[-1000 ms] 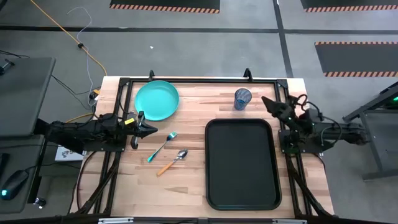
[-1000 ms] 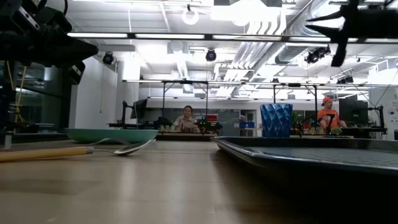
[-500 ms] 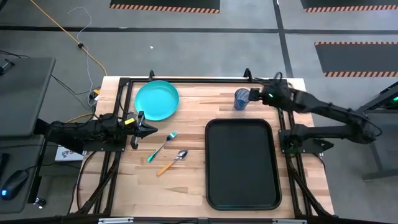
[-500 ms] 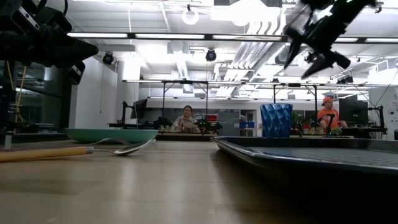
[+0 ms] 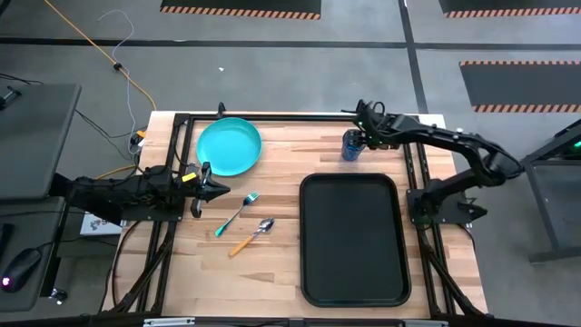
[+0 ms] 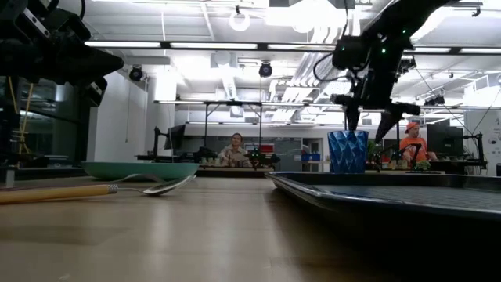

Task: Pick and place plate/cup/fork/spoon on tray
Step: Put the blue glass on the top left of the black serving tray

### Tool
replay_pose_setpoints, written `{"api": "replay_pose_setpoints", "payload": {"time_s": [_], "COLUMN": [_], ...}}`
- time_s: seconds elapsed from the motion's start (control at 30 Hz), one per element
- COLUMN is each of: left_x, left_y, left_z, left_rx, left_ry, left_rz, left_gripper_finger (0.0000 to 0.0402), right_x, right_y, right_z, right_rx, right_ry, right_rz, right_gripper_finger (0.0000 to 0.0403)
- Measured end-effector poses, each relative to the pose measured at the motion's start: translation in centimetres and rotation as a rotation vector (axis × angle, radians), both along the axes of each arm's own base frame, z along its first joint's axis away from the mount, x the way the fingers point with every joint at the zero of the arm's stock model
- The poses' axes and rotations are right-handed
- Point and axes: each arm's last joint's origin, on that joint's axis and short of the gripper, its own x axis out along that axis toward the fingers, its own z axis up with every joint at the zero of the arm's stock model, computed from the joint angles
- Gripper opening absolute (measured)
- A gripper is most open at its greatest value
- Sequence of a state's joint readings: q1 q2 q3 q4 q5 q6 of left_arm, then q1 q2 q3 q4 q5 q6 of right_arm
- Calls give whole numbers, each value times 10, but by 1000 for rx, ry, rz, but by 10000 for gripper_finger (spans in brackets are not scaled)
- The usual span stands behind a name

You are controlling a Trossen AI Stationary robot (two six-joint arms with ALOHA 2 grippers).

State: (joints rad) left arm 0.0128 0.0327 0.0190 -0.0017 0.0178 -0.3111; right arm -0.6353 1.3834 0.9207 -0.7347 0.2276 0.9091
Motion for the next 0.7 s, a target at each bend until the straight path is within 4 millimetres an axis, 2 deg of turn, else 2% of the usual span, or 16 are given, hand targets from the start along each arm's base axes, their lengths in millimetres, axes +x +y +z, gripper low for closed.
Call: {"api": "replay_pose_setpoints", "payload": {"time_s": [0.2,0.3,0.4,0.57,0.63,0.7], "left_x": [0,0,0,0,0,0], "left_y": [0,0,0,0,0,0], "left_z": [0,0,0,0,0,0], "left_rx": [0,0,0,0,0,0], "left_ry": [0,0,0,0,0,0], "left_rz": [0,0,0,0,0,0], "left_gripper_finger": [3,3,3,3,3,3], "right_x": [4,5,5,0,-3,-8], "right_y": [-3,-4,-5,-6,-5,-2], "right_z": [-12,-15,-17,-13,-4,13], "right_rx": [31,33,34,32,25,5], "right_ry": [44,58,69,97,112,116], "right_rz": [1,-2,-6,6,39,51], "right_gripper_finger": [265,239,184,38,14,20]}}
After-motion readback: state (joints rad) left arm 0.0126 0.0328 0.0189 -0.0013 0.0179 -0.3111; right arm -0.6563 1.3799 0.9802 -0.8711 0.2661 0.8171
